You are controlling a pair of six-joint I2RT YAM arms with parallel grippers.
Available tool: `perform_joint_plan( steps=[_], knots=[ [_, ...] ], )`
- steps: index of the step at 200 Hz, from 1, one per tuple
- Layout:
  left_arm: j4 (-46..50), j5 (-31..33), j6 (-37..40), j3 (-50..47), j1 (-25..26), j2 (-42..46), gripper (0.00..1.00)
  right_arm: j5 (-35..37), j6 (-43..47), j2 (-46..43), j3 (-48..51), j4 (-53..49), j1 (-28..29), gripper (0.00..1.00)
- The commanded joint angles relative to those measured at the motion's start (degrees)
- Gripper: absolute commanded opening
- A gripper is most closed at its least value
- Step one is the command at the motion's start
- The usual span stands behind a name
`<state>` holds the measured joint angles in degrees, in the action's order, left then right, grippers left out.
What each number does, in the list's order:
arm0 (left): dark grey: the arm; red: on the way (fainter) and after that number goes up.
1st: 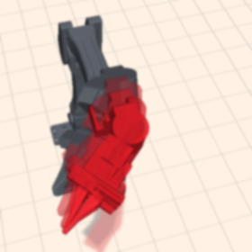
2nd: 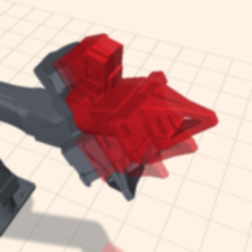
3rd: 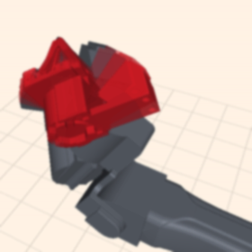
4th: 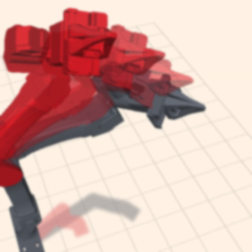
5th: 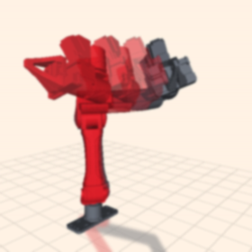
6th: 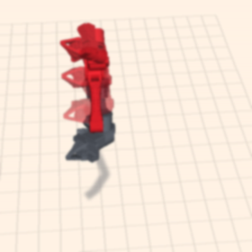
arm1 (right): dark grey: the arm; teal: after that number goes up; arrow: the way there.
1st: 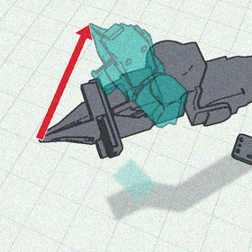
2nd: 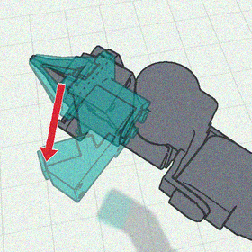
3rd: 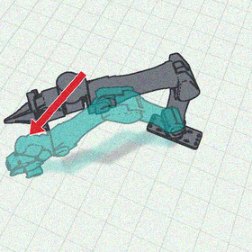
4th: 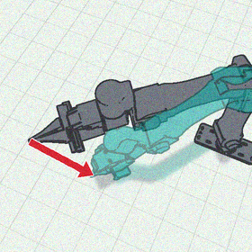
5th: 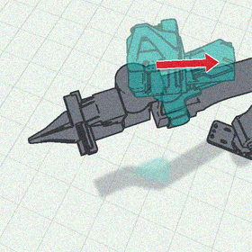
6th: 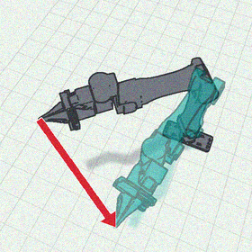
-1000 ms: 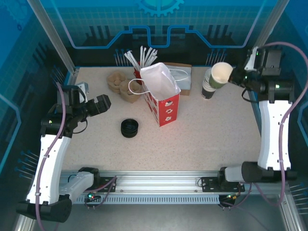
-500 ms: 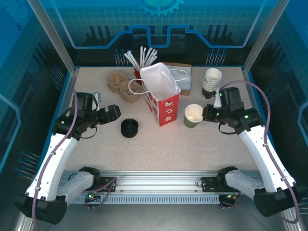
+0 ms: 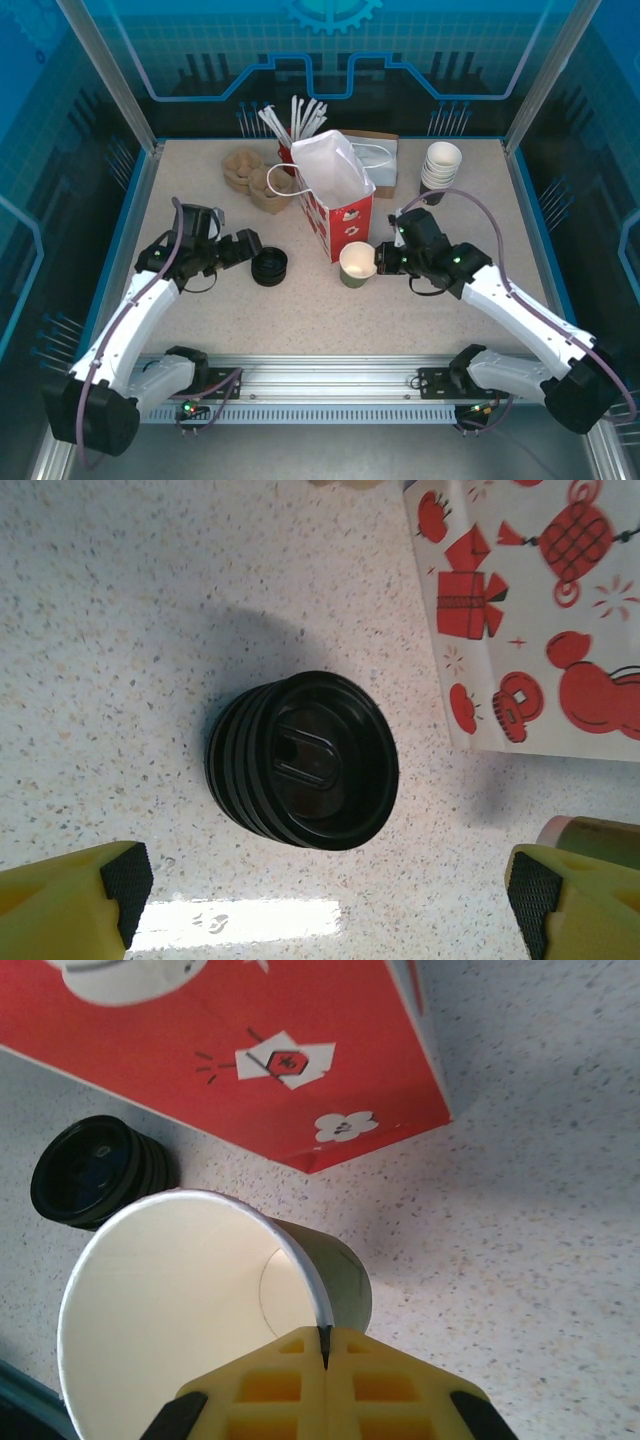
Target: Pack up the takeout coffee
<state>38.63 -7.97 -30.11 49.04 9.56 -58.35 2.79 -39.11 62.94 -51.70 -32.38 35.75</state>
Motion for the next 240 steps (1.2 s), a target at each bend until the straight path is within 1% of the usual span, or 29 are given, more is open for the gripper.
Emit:
perform_joint_plan(
  steps=[1, 42, 74, 102, 158, 193, 240],
  knots=[
    [-4.14, -1.82, -1.71, -1.59, 0.28, -1.08, 0.93, 1.7, -3.12, 1.31, 0.99, 5.53, 2.5, 0.0],
    [-6.35, -0.18, -1.87, -3.18, 0.28, -3.78, 0.88, 2.37, -4.47, 5.95, 0.99, 7.83, 6.05, 0.0],
    [-6.04, 0.9, -1.9, -2.71, 0.45, -6.77, 0.84, 3.21, -5.0, 9.05, 0.91, 8.3, 8.39, 0.0],
    [-6.92, 1.35, -1.8, -2.71, 0.93, -8.69, 0.83, 4.18, -5.16, 10.84, 0.73, 8.3, 9.99, 0.0],
    [-7.95, 3.01, -1.34, -1.95, 2.62, -12.0, 0.78, 4.82, -5.18, 12.74, 0.97, 8.39, 10.79, 0.0],
    [-7.37, 5.2, -1.09, -1.16, 3.84, -13.71, 0.78, 4.27, -5.09, 13.31, 0.82, 8.3, 11.26, 0.0],
    [-6.91, 6.45, -0.74, -0.52, 4.57, -14.93, 0.78, 4.57, -3.92, 15.27, -0.59, 6.98, 12.42, 0.01]
  ],
)
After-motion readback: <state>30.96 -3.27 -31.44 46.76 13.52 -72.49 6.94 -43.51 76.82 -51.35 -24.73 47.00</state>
